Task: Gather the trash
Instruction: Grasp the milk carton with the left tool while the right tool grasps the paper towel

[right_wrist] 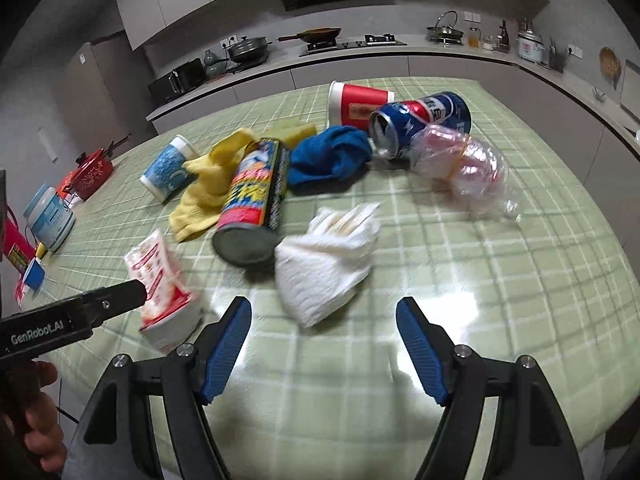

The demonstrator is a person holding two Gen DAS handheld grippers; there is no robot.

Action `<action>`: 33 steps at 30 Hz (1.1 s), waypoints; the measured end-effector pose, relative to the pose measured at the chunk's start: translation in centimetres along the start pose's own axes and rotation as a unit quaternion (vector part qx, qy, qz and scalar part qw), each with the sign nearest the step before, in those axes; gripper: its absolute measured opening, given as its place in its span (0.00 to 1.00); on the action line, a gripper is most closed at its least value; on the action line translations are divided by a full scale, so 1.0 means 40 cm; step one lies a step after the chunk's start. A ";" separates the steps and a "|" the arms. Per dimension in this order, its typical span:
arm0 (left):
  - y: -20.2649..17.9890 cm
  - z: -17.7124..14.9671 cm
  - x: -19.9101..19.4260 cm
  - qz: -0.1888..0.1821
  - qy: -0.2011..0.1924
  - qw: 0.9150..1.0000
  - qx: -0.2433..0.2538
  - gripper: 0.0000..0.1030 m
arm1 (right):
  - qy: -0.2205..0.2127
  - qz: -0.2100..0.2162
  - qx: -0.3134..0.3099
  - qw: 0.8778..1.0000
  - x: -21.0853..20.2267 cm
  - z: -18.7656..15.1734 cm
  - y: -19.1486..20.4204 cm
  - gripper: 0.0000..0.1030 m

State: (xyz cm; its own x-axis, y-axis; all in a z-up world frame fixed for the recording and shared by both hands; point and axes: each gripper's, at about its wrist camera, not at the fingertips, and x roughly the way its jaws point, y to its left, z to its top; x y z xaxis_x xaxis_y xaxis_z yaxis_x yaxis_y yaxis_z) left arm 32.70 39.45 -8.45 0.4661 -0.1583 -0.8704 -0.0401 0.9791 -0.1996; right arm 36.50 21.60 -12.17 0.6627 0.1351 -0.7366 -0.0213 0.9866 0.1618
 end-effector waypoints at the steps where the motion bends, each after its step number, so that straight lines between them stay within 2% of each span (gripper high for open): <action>1: -0.007 0.005 0.009 0.003 0.003 1.000 -0.010 0.69 | 0.000 0.006 -0.002 1.000 0.002 0.011 -0.010 0.74; 9: -0.034 0.015 0.083 0.043 0.022 0.998 -0.048 0.71 | 0.008 0.030 -0.029 0.999 0.038 0.069 -0.058 0.74; 12: -0.024 0.012 0.091 0.039 0.021 0.998 -0.048 0.73 | 0.021 0.049 -0.027 0.998 0.054 0.077 -0.071 0.74; 15: -0.013 0.011 0.086 0.032 0.014 0.998 -0.043 0.67 | 0.029 0.061 -0.026 0.997 0.072 0.083 -0.068 0.75; 20: 0.003 -0.001 0.058 0.027 -0.003 0.999 -0.022 0.51 | 0.048 0.063 -0.020 0.997 0.117 0.078 -0.054 0.75; 25: 0.028 -0.008 0.049 0.016 -0.003 1.000 -0.017 0.48 | 0.050 0.058 -0.018 0.997 0.132 0.076 -0.037 0.74; 27: 0.034 -0.012 0.046 0.013 -0.007 1.000 -0.012 0.48 | 0.051 0.055 -0.021 0.997 0.136 0.070 -0.025 0.56; 33: 0.032 -0.020 0.029 0.000 -0.014 1.000 -0.004 0.47 | 0.047 0.056 -0.001 0.997 0.119 0.059 -0.036 0.46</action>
State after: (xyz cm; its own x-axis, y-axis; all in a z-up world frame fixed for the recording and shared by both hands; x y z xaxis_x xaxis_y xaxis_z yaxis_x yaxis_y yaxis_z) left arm 32.47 40.39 -10.08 0.4913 -0.1545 -0.8572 -0.0466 0.9781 -0.2030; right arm 41.45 20.61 -14.34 0.5833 0.2517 -0.7723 -0.0931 0.9652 0.2442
